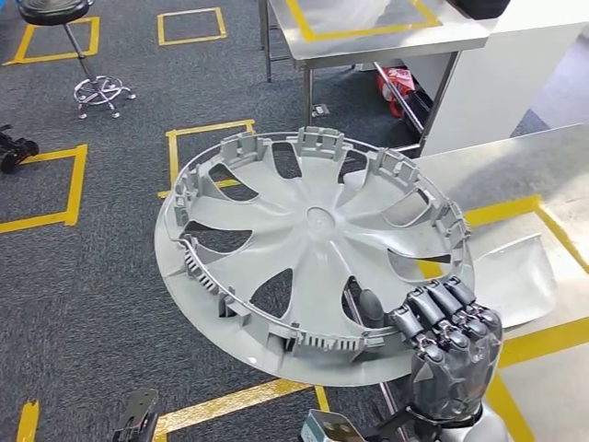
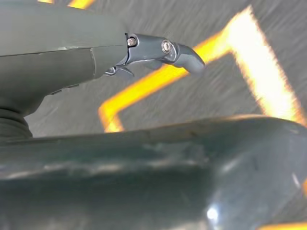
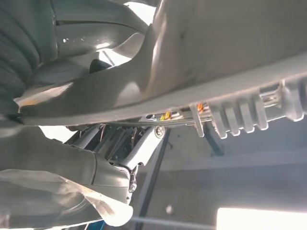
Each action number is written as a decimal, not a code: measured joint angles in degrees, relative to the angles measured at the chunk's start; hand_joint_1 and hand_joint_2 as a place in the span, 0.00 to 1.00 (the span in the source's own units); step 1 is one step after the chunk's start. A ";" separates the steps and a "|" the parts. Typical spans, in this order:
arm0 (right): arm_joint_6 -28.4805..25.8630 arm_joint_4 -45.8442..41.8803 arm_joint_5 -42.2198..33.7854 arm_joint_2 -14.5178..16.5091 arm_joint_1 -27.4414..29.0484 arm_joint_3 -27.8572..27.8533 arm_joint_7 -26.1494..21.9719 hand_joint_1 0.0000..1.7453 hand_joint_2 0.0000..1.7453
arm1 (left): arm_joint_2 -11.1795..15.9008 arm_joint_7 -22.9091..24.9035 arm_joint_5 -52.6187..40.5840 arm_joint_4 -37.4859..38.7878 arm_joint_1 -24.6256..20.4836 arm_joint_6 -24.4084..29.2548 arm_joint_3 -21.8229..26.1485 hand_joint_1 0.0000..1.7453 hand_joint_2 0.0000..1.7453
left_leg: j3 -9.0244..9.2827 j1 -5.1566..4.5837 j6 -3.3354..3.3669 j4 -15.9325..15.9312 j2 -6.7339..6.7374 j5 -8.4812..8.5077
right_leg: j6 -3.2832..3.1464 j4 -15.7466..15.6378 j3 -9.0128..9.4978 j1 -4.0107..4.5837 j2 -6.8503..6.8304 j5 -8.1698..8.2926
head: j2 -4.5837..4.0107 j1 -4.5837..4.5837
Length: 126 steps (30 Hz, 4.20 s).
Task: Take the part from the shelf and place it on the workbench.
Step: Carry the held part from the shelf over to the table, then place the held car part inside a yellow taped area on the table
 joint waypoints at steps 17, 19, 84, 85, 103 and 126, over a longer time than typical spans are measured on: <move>0.00 -0.72 0.03 -0.03 -0.77 2.02 0.91 1.00 1.00 | 6.58 0.53 -3.03 2.94 3.88 -14.01 2.80 0.00 0.00 | -5.91 -0.07 -2.71 14.66 1.04 -8.19 | -3.03 -8.45 6.39 0.37 -0.99 3.30 | 0.00 -0.33; 0.01 -0.71 0.04 -0.03 -0.73 2.13 0.93 1.00 1.00 | 6.85 0.34 -3.48 2.94 4.16 -13.78 2.31 0.00 0.00 | -6.49 0.11 -2.83 16.16 0.93 -7.52 | -3.06 -8.27 6.34 0.37 0.39 3.34 | 0.00 -0.33; 0.02 -0.21 0.02 -0.09 0.83 2.63 -0.39 1.00 1.00 | 7.62 4.88 -5.11 -12.00 10.97 -5.80 -4.27 0.00 0.00 | -1.64 0.23 -1.97 3.63 0.65 -0.77 | -2.58 -7.92 6.77 0.63 -0.73 2.44 | 0.00 -0.44; 0.02 -0.21 0.02 -0.09 0.83 2.47 -0.45 1.00 1.00 | 7.68 5.26 -4.98 -12.81 11.24 -5.60 -4.33 0.00 0.00 | -0.84 0.22 -1.98 1.64 0.50 -0.32 | -2.56 -7.76 6.63 0.76 -0.62 2.33 | 0.00 -0.41; 0.02 0.13 0.00 -0.09 0.98 1.97 -0.97 1.00 1.00 | 8.40 8.30 -3.67 -21.50 14.46 -4.01 -5.96 0.00 0.00 | -7.83 0.03 -1.13 12.65 0.33 -5.08 | -1.32 3.38 -0.45 0.75 -0.62 -1.97 | 0.00 -0.39; 0.02 0.28 0.00 -0.09 0.83 1.89 -1.90 1.00 1.00 | 9.97 10.67 1.48 -25.71 16.14 -1.21 -10.30 0.00 0.00 | -8.84 -0.02 -1.47 14.27 0.33 -5.92 | -1.57 5.43 -1.74 0.75 -0.62 -2.98 | 0.00 -0.39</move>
